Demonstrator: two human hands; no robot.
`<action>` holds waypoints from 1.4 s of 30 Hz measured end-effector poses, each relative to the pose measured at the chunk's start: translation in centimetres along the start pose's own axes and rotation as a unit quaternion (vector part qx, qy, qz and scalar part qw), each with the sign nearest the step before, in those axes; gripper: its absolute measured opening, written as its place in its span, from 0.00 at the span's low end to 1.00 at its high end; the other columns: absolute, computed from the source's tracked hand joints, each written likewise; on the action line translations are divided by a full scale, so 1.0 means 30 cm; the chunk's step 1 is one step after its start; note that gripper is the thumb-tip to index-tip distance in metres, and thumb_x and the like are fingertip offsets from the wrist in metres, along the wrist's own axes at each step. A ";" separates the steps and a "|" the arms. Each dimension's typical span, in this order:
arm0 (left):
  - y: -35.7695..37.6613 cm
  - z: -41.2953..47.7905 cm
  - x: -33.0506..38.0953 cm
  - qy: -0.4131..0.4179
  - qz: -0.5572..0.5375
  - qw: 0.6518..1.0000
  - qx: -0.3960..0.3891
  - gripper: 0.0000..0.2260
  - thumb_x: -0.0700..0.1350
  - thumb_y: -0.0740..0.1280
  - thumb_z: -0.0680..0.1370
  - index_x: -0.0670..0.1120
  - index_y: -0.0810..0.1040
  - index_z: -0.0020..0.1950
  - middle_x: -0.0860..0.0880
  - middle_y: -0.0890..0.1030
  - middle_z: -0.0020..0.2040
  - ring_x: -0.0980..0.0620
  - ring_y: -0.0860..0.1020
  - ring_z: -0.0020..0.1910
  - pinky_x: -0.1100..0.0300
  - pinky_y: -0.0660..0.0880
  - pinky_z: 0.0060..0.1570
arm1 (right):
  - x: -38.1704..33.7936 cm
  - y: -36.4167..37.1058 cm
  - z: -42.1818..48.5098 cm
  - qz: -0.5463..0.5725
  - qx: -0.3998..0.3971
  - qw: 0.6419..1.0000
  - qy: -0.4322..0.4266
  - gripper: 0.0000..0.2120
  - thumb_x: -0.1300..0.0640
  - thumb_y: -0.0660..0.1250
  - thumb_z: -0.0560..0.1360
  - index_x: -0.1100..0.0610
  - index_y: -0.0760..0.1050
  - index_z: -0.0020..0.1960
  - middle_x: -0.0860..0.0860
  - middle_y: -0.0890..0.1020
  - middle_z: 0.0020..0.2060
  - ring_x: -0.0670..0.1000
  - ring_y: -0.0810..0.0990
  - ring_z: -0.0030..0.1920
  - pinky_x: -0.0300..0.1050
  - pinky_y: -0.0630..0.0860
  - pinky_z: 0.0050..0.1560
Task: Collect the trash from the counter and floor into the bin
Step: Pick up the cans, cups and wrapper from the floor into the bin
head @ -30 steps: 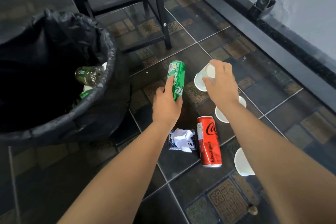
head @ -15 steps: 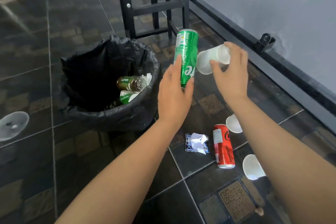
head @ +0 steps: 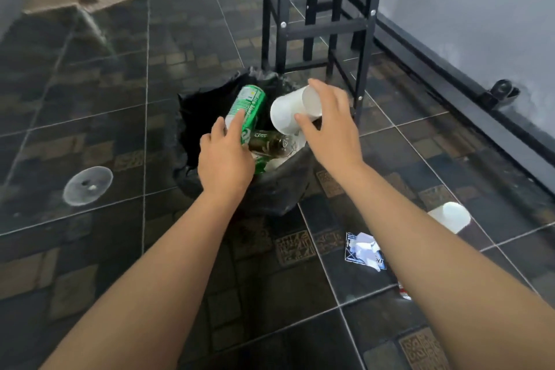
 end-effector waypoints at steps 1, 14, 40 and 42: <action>0.006 0.002 -0.008 -0.009 0.010 1.000 -0.011 0.28 0.44 0.63 0.79 0.56 0.59 0.78 0.45 0.62 0.77 0.39 0.67 0.68 0.44 0.72 0.58 | 0.006 0.021 -0.004 -0.011 -0.019 1.000 0.002 0.27 0.52 0.66 0.77 0.47 0.63 0.74 0.48 0.65 0.70 0.53 0.74 0.61 0.52 0.73 0.56; 0.023 0.001 -0.006 0.041 -0.033 0.998 0.046 0.22 0.54 0.50 0.84 0.48 0.69 0.75 0.47 0.69 0.75 0.48 0.64 0.75 0.49 0.58 0.75 | 0.051 0.082 -0.031 -0.086 -0.144 0.985 -0.035 0.29 0.45 0.59 0.80 0.44 0.53 0.78 0.49 0.56 0.79 0.51 0.51 0.79 0.59 0.47 0.77; 0.666 -0.550 0.344 0.255 0.126 0.892 -0.351 0.33 0.59 0.58 0.81 0.51 0.47 0.81 0.46 0.48 0.81 0.45 0.48 0.80 0.48 0.49 0.77 | 0.652 -0.230 -0.640 -0.229 -0.224 0.909 0.265 0.35 0.43 0.63 0.78 0.50 0.51 0.79 0.52 0.55 0.79 0.57 0.59 0.76 0.56 0.60 0.73; 0.707 -0.558 0.349 0.243 0.129 0.883 -0.382 0.37 0.61 0.62 0.79 0.53 0.45 0.81 0.46 0.45 0.81 0.44 0.46 0.80 0.46 0.49 0.76 | 0.673 -0.214 -0.664 -0.247 -0.235 0.903 0.262 0.36 0.43 0.65 0.77 0.51 0.52 0.78 0.52 0.57 0.78 0.57 0.61 0.76 0.56 0.62 0.72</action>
Point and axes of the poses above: each hand's wrist, its own z-axis towards the middle knuckle, its own y-axis out of the palm, x = y × z, the point moved 3 cm from there along z, towards the middle knuckle
